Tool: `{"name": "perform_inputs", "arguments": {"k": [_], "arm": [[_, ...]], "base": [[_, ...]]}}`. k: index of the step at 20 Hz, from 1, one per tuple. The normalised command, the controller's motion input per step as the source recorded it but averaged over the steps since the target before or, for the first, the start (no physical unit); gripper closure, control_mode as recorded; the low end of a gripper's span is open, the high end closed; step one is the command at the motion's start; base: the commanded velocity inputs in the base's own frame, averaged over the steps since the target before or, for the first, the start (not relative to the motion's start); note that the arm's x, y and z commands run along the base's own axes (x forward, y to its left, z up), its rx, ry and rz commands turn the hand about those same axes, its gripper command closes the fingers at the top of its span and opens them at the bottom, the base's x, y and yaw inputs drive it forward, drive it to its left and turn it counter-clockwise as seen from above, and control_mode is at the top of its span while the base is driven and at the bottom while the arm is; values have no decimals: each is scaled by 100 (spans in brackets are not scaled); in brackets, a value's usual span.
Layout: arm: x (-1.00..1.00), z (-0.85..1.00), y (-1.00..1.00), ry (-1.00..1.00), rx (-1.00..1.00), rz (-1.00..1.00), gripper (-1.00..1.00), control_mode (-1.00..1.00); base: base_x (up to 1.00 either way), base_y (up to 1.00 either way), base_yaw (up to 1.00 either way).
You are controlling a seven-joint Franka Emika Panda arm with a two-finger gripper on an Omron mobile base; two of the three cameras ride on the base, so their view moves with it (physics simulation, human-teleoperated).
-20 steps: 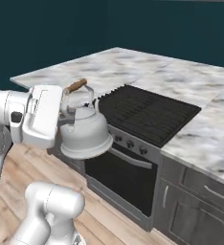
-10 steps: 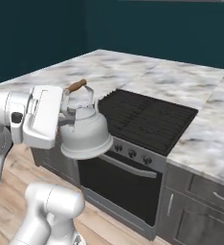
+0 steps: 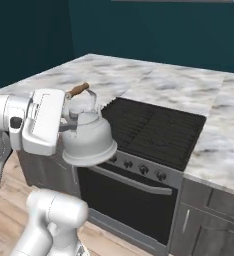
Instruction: Pick the kettle from the cabinet and place it on a stove burner. Then pick the pot from the counter and place it on another stove burner. Finally, turn both burners on.
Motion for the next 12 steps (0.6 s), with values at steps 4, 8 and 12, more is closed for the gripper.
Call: {"name": "perform_inputs", "arguments": {"k": [4,8,12], "arm": [[0,0,0,0,0,0,100,100],[0,0,0,0,0,0,100,100],[0,0,0,0,0,0,100,100]], "base": [[58,22,-24],[56,22,-24],[55,26,-25]]}}
